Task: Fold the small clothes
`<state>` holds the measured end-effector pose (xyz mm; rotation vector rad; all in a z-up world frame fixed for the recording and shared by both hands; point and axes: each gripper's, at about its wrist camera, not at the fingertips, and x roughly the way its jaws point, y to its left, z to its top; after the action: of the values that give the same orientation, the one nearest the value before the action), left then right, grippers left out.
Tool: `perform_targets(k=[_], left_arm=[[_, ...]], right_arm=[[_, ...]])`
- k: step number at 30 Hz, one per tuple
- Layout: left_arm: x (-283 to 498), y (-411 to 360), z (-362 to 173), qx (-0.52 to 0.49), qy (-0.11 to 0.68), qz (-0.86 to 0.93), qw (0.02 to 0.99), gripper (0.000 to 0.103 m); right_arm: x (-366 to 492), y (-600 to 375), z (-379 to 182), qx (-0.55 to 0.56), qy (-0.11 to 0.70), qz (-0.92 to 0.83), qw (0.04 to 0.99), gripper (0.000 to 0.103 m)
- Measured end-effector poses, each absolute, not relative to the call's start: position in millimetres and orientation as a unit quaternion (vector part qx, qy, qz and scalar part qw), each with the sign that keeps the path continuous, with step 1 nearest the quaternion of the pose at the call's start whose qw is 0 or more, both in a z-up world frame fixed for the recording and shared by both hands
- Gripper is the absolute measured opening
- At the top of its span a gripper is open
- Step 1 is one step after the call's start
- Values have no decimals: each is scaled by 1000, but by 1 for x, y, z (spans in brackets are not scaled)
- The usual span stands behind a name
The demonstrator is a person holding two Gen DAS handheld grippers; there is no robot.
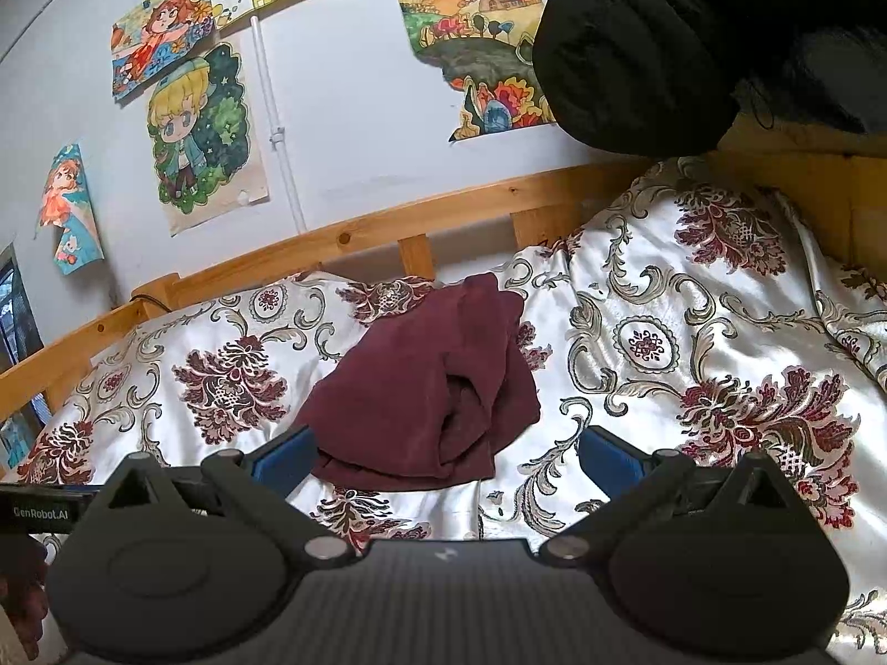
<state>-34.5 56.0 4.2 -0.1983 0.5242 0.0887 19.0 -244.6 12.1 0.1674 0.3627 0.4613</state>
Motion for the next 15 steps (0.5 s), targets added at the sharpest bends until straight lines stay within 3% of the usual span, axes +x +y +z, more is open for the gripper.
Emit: perform_targets(k=[15], left_arm=[[-37, 58, 4, -118, 249, 35, 961, 102]], right_arm=[[19, -245, 12, 85, 179, 225, 954, 103]])
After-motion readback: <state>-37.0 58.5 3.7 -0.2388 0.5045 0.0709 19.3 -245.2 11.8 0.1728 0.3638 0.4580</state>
